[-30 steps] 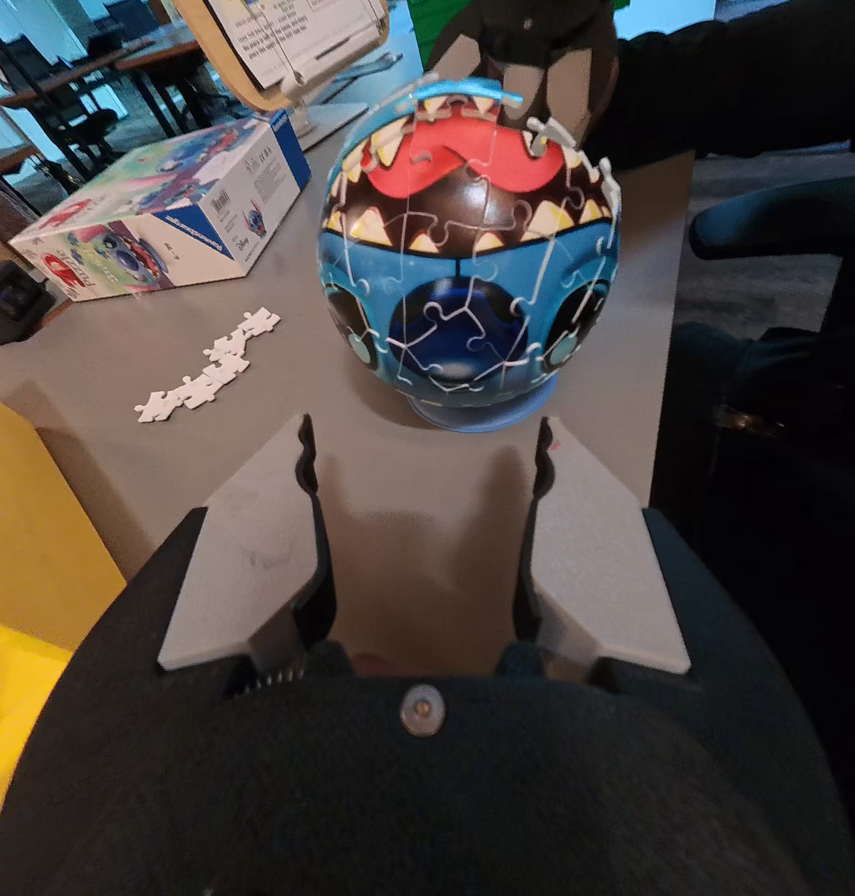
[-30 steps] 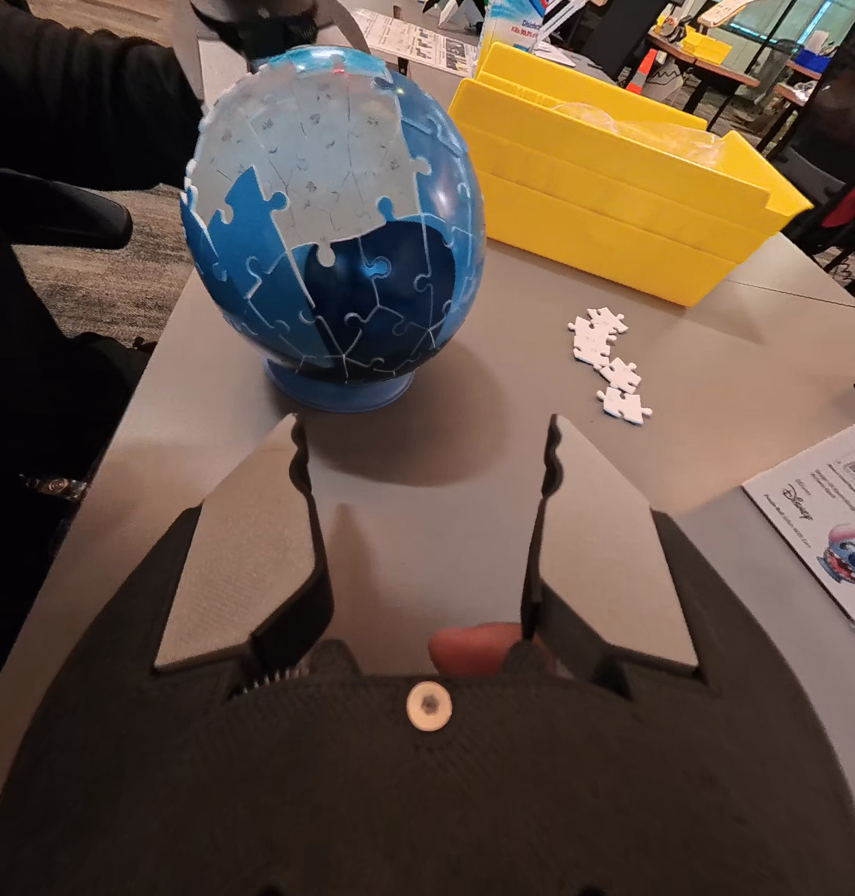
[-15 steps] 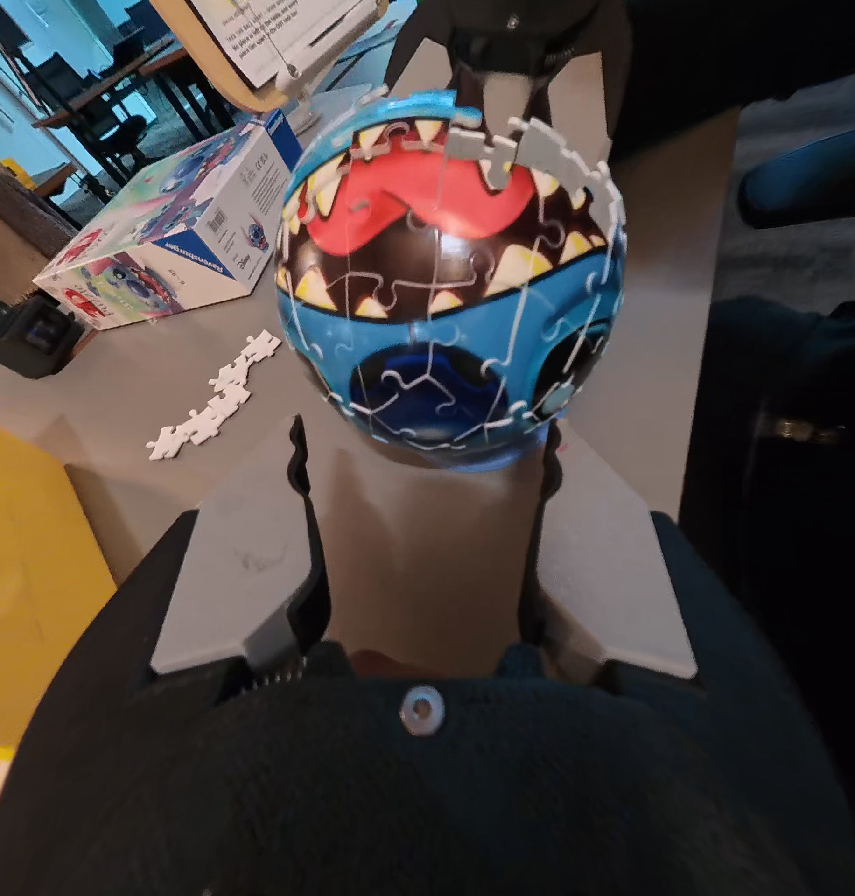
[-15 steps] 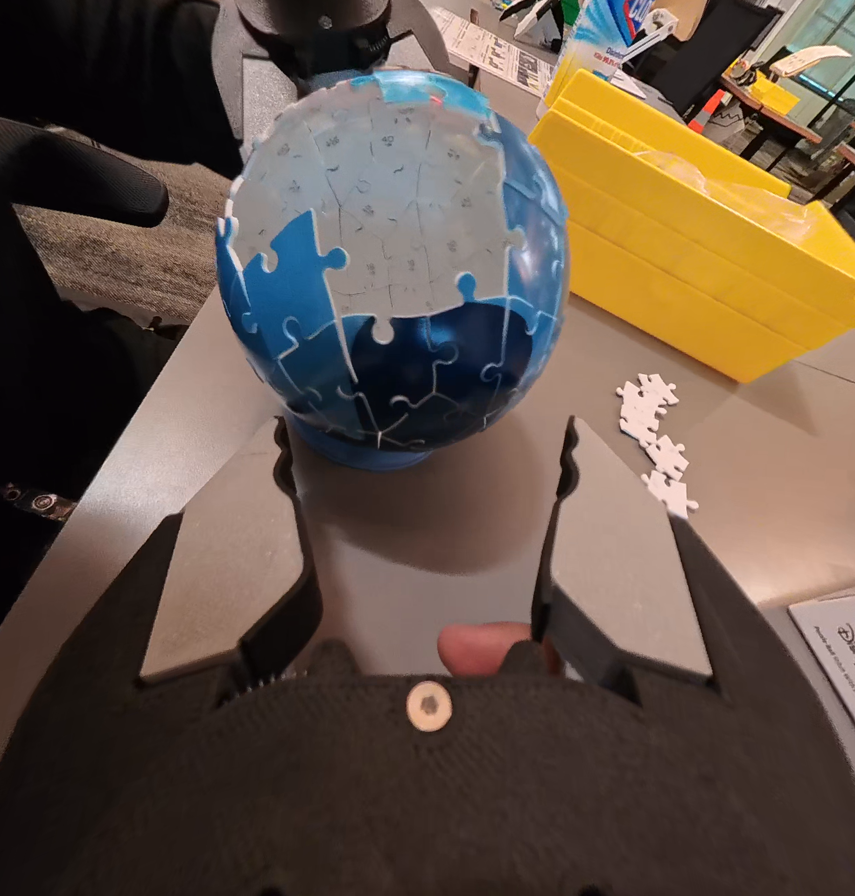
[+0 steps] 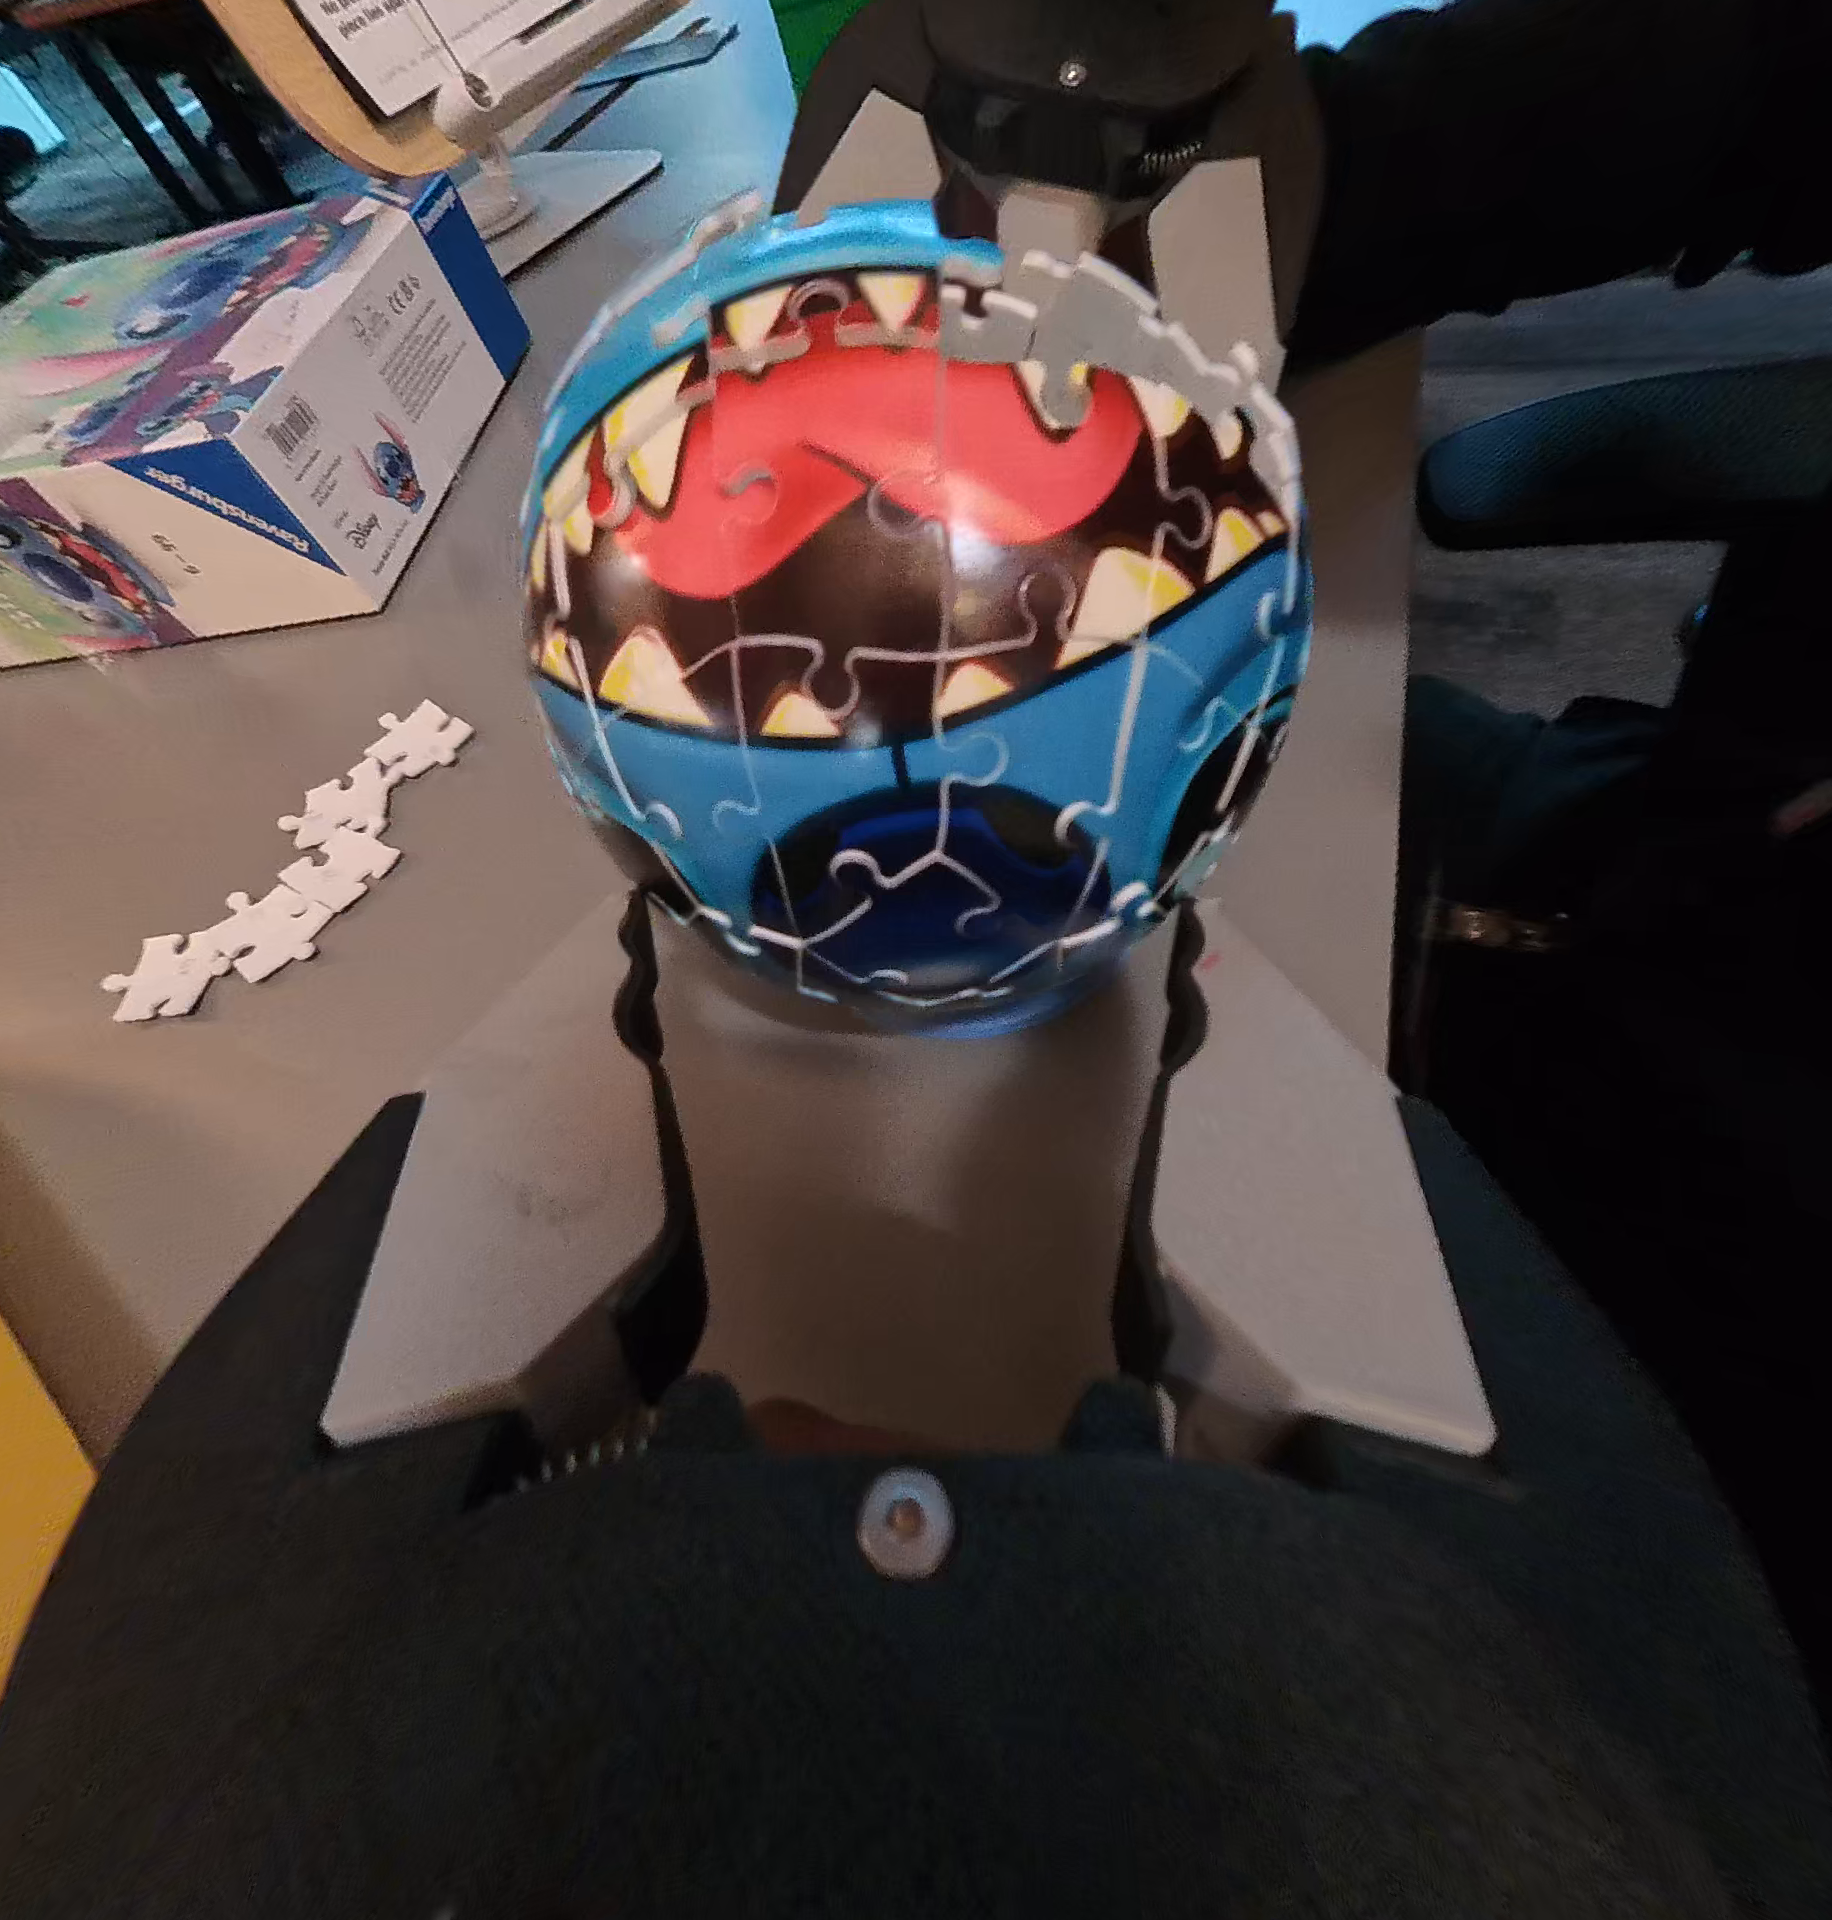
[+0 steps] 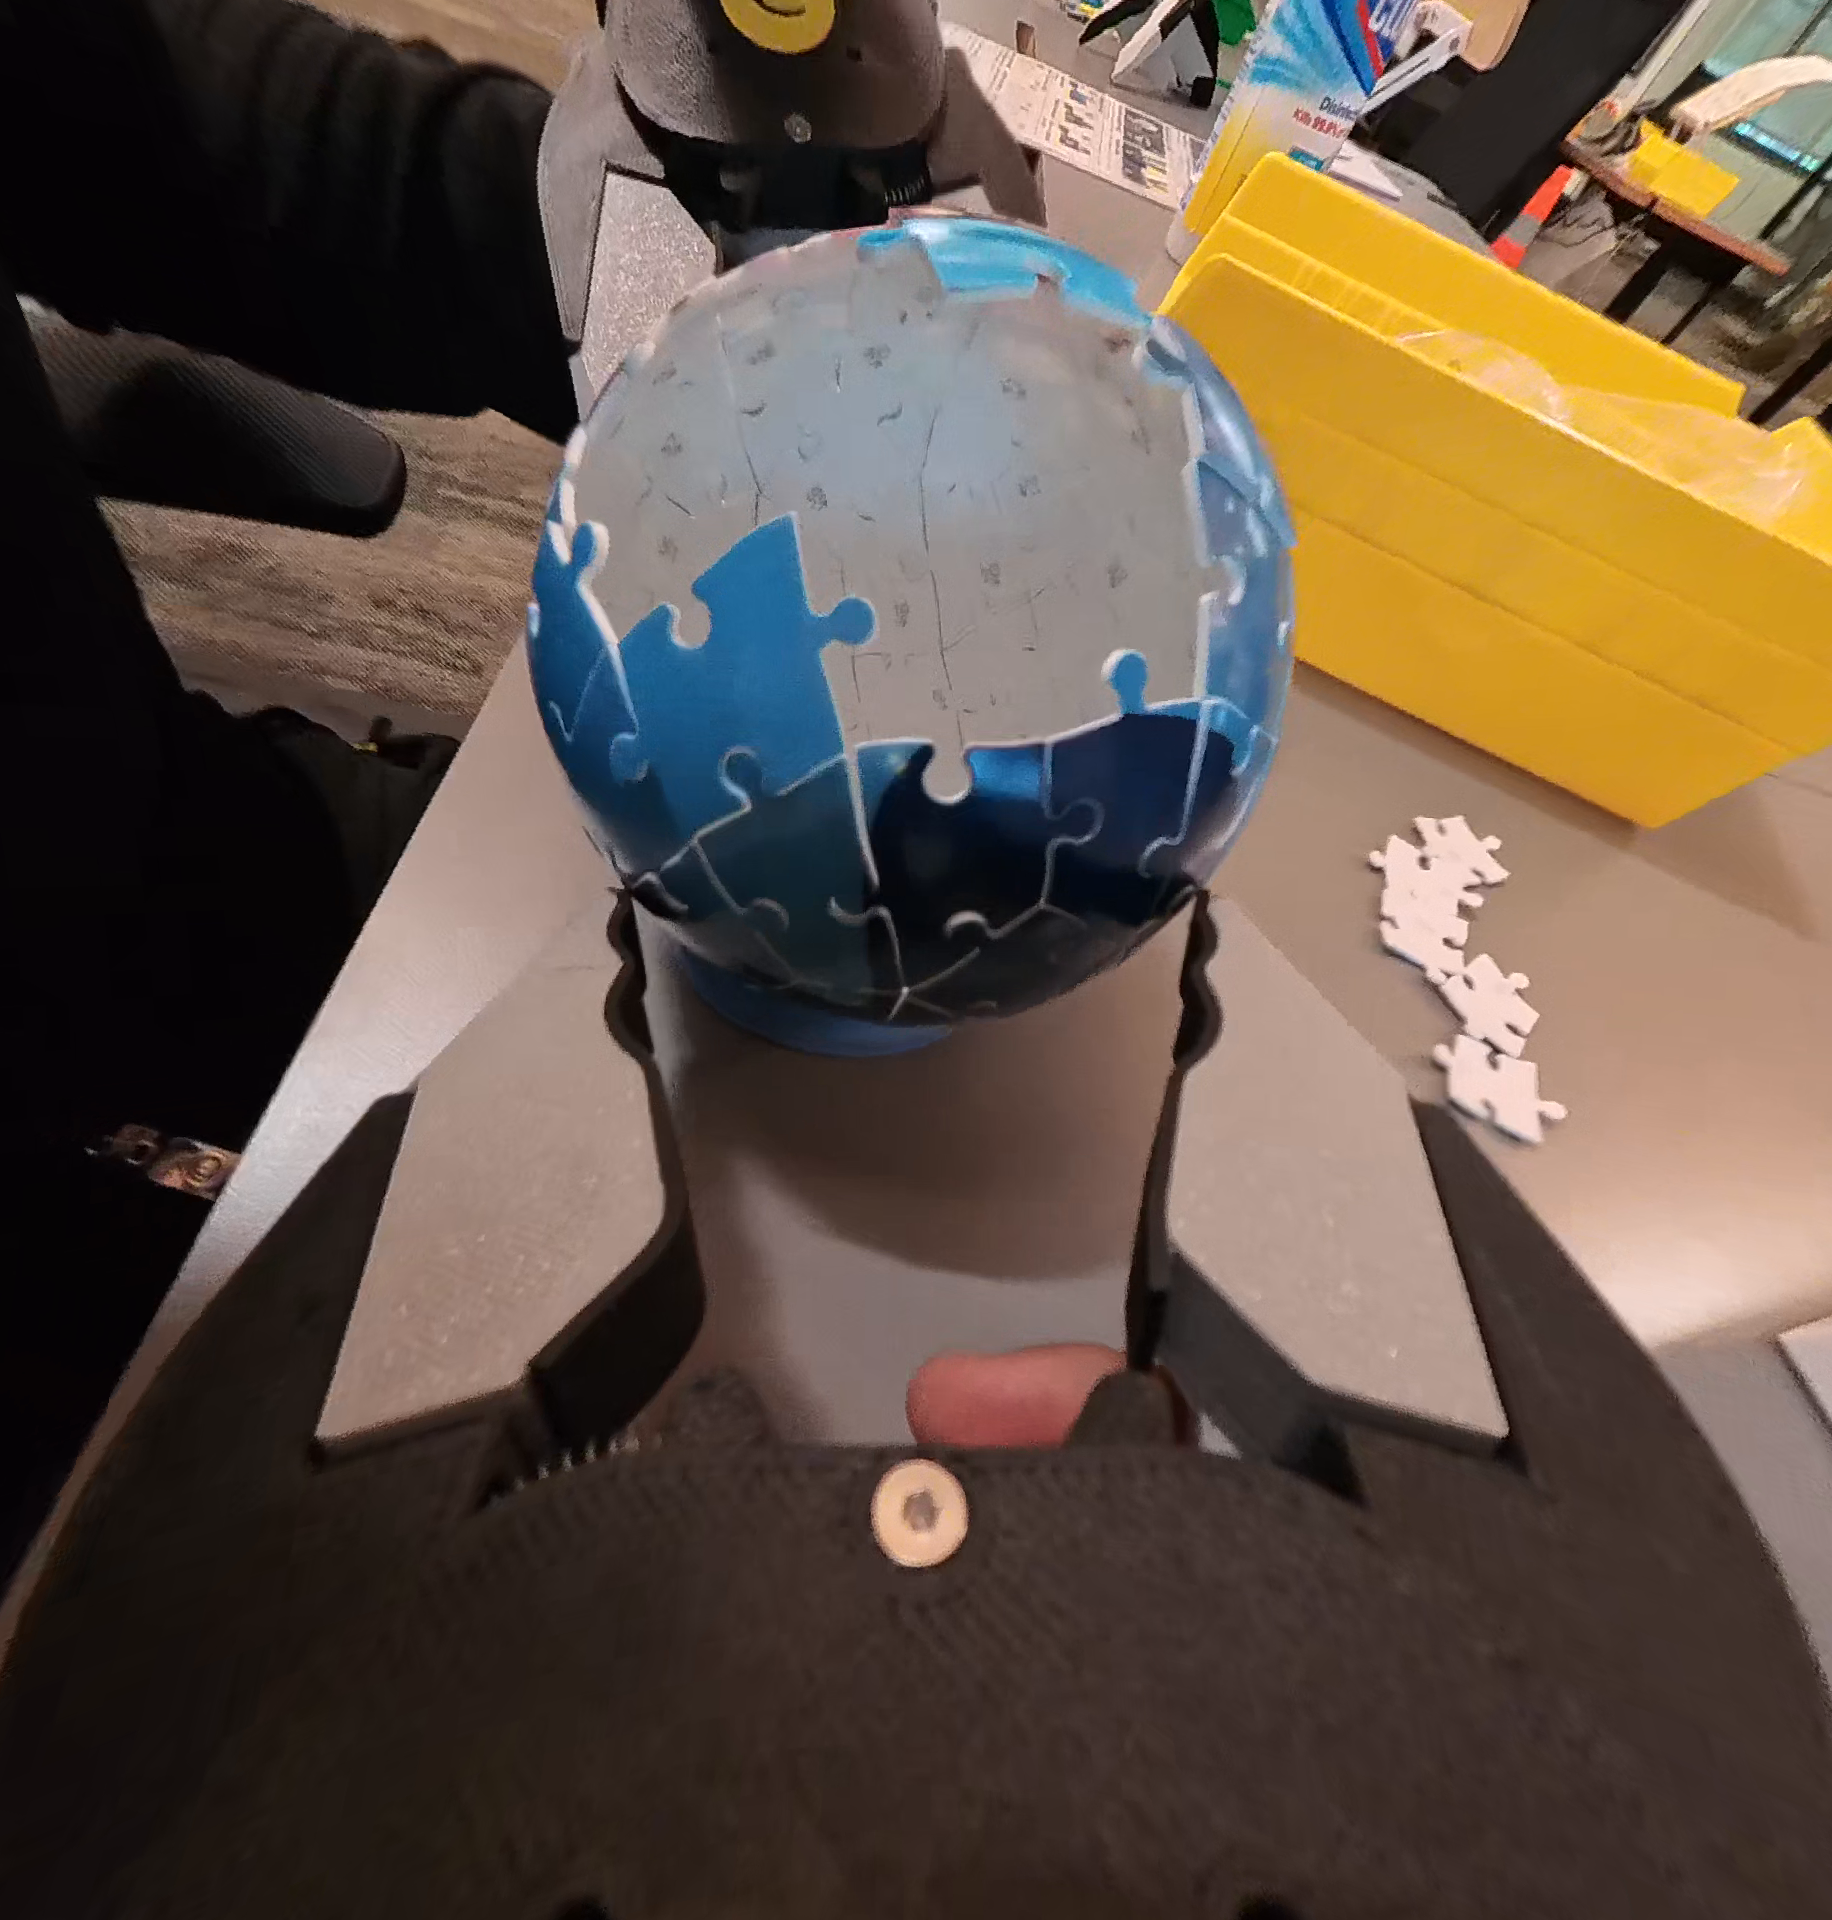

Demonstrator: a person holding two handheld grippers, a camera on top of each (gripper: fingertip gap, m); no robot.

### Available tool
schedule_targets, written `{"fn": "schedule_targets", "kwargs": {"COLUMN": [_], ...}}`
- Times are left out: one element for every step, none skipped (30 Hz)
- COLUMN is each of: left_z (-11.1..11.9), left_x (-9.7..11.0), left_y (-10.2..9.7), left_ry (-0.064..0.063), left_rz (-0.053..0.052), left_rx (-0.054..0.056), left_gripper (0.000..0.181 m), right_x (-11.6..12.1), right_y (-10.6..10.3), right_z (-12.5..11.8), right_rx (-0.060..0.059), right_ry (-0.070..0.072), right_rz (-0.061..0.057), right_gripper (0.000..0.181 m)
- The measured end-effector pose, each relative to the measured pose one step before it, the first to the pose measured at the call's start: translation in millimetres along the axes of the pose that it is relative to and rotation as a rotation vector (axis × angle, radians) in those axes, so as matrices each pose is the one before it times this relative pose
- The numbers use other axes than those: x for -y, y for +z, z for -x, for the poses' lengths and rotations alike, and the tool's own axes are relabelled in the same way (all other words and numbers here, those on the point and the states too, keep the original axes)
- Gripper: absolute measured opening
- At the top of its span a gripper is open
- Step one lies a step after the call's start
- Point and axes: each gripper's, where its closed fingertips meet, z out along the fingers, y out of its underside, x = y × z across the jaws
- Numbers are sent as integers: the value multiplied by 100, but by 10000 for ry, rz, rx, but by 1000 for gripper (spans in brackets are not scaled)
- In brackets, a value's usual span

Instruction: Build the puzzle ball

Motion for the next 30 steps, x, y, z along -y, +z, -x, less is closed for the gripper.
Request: {"fn": "schedule_targets", "kwargs": {"left_z": [0, 40, 89, 92, 122, 180, 210, 255, 233, 253, 209, 111, -1, -118, -152, -190, -214, -164, -64, -88, -123, 23, 15, 14, 59, 76, 82, 111, 126, 90], "left_x": [47, 35, 88, 130, 144, 162, 194, 194, 141, 27, -34, -65, -73, -92, -140, -152, -139, -97, -5, 53, 26, -36, -31, -43, -39, 6, 69, 116, 135, 108], "left_y": [-8, -20, -41, -83, -114, -153, -212, -241, -225, -191, -134, -64, 19, 85, 124, 144, 154, 129, 111, 86, 93, 120, 100, 59, 47, -2, -56, -101, -92, -51], "left_ry": [-114, -97, -58, -17, -4, 14, 43, 51, 51, 57, 56, 32, 11, 23, 57, 107, 155, 197, 224, 203, 153, 99, 74, 53, 10, -62, -158, -227, -274, -308], "left_rz": [-46, -30, -70, -105, -124, -140, -178, -179, -137, -63, -10, 22, 50, 75, 113, 133, 125, 101, 34, -7, 11, 50, 50, 37, 36, -16, -66, -110, -119, -90], "left_rx": [-110, -60, -7, 29, 72, 120, 175, 210, 200, 195, 159, 76, -8, -75, -78, -65, -56, 8, 81, 57, 1, 79, 43, 35, 39, 2, -63, -103, -114, -144], "left_gripper": [98, 98, 98, 98, 98, 98, 98, 98, 98, 98, 97, 96, 96, 96, 96, 96, 97, 97, 97, 96, 94, 95, 96, 96, 97, 97, 98, 98, 97, 97], "right_x": [144, 137, 120, 85, 3, -90, -108, -104, -91, -35, 16, -13, -9, -30, -83, -93, -62, -44, 17, 150, 236, 193, 132, 91, 34, -18, 4, 21, 61, 120], "right_y": [-34, -53, -65, -82, -72, -89, -102, -127, -109, -107, -59, -12, 40, 61, 76, 84, 83, 77, 57, 29, 20, 43, 58, 70, 77, 81, 61, 58, 33, 9], "right_z": [41, 15, -16, -58, -65, -65, -78, -77, -68, -77, -92, -92, -33, 26, 45, 41, 22, 19, 56, 53, -2, -11, -8, -9, -50, -78, -73, -60, -67, -89], "right_rx": [125, 129, 101, 68, 58, 48, 29, 19, 30, 30, 3, -6, 15, 26, 22, -11, -58, -71, -57, -70, -106, -125, -122, -127, -106, -34, 72, 130, 132, 120], "right_ry": [298, 308, 273, 222, 226, 233, 208, 194, 197, 175, 129, 85, 47, 4, -33, -69, -115, -150, -168, -179, -198, -227, -253, -242, -164, 15, 220, 336, 357, 342], "right_rz": [-76, -95, -87, -66, -20, 36, 37, 10, 9, -7, -20, -3, 13, 31, 64, 78, 62, 48, 8, -79, -124, -94, -53, -23, 7, 28, 28, 18, -12, -46], "right_gripper": [101, 101, 101, 100, 99, 99, 97, 95, 94, 92, 90, 89, 88, 89, 89, 89, 91, 94, 95, 96, 97, 99, 100, 102, 102, 103, 103, 103, 103, 103]}}
